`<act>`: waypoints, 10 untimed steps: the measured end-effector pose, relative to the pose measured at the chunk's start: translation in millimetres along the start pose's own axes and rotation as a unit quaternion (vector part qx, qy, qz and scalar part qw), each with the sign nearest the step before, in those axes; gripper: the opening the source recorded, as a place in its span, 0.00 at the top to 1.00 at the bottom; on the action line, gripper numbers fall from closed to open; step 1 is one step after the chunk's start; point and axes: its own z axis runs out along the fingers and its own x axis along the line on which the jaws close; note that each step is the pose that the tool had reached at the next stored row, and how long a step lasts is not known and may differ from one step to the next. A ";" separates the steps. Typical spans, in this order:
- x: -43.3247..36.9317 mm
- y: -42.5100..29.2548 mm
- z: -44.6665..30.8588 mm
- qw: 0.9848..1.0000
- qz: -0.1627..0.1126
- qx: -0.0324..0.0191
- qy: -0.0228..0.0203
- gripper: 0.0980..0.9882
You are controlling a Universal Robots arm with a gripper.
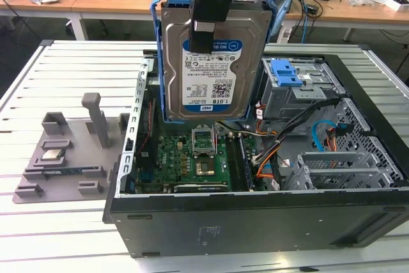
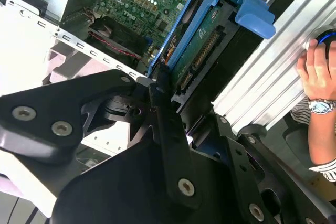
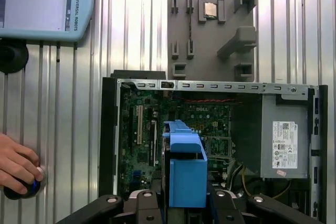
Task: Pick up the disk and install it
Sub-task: 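Pick up the disk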
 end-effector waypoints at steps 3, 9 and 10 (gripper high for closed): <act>6.9 0.1 -0.1 1.000 0.000 0.000 0.000 0.70; 16.7 0.1 0.0 1.000 0.000 0.000 0.000 0.70; 18.5 0.2 0.0 1.000 0.000 0.000 0.000 0.70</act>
